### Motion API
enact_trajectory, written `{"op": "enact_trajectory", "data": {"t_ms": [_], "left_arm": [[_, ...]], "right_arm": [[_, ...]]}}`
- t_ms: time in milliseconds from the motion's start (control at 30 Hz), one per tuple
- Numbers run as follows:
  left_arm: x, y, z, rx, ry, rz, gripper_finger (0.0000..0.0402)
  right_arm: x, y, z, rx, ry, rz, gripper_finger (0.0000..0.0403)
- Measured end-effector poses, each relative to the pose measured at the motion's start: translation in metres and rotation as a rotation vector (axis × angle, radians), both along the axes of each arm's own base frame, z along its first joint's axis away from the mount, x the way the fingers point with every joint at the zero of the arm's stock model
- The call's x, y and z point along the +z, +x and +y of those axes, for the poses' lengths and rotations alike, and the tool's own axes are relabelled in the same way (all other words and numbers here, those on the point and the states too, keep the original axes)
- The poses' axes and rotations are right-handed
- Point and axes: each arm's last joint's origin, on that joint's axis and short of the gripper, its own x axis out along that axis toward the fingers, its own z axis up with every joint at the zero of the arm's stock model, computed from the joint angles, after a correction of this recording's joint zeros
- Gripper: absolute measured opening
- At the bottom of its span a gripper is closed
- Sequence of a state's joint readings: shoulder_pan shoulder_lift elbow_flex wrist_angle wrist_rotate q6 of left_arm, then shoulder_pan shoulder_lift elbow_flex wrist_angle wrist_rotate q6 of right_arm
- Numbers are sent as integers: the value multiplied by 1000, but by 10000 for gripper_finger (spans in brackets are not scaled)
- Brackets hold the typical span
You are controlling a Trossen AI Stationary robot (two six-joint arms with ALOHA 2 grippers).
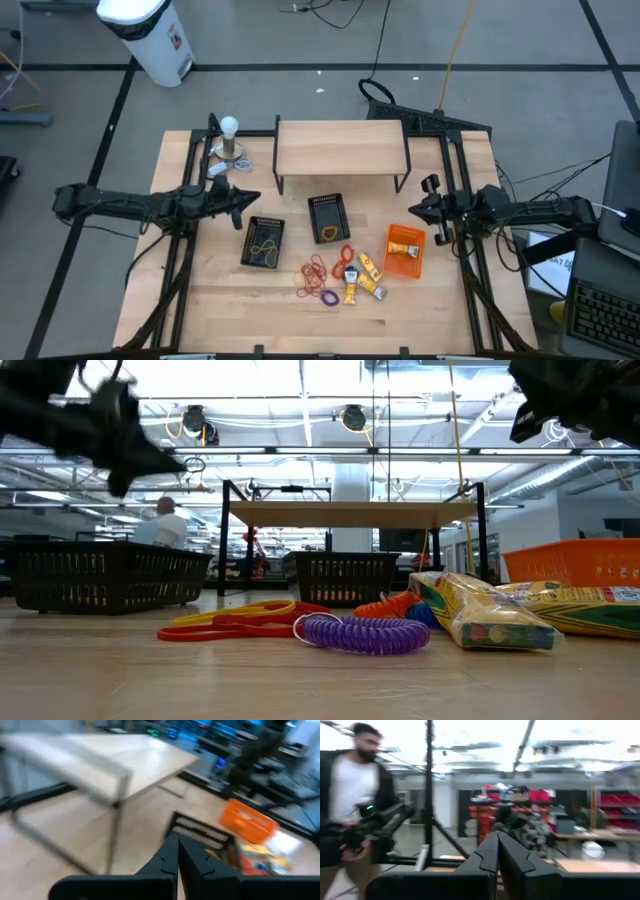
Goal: Pick & Place Office Desk Supplies
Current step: Put the yellow rubber band into the left black bin
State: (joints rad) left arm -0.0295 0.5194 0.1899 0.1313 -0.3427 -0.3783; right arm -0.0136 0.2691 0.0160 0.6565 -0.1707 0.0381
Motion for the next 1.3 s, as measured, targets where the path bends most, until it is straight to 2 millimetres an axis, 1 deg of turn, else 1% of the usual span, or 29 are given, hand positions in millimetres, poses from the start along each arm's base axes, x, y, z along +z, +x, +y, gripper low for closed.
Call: {"op": "enact_trajectory", "data": {"t_ms": [167,200,267,400,533,667,767,867,1067,1167,1300], "left_arm": [[45,26,-20,-134,51,118,2],[51,33,-26,-158,51,154,2],[57,47,-36,-197,46,237,2],[58,85,-58,-280,21,399,2],[54,124,-75,-382,16,483,12],[50,159,-87,-447,48,528,34],[44,179,-94,-491,91,566,60],[31,188,-98,-552,96,661,90],[2,185,-107,-616,20,844,145],[-9,184,-116,-632,-9,892,161],[-20,185,-126,-638,-18,912,172]], "right_arm": [[1,0,0,13,-4,-10,1],[0,0,0,13,-4,-6,1],[0,0,0,13,-4,4,1],[0,0,0,13,-3,3,0],[0,0,0,21,16,6,0],[0,0,0,29,35,9,0],[1,-1,0,29,34,-10,0],[2,-1,0,34,48,-9,0],[-1,0,0,39,63,22,0],[-2,1,0,39,63,30,0],[-2,1,0,40,63,31,0]]}}
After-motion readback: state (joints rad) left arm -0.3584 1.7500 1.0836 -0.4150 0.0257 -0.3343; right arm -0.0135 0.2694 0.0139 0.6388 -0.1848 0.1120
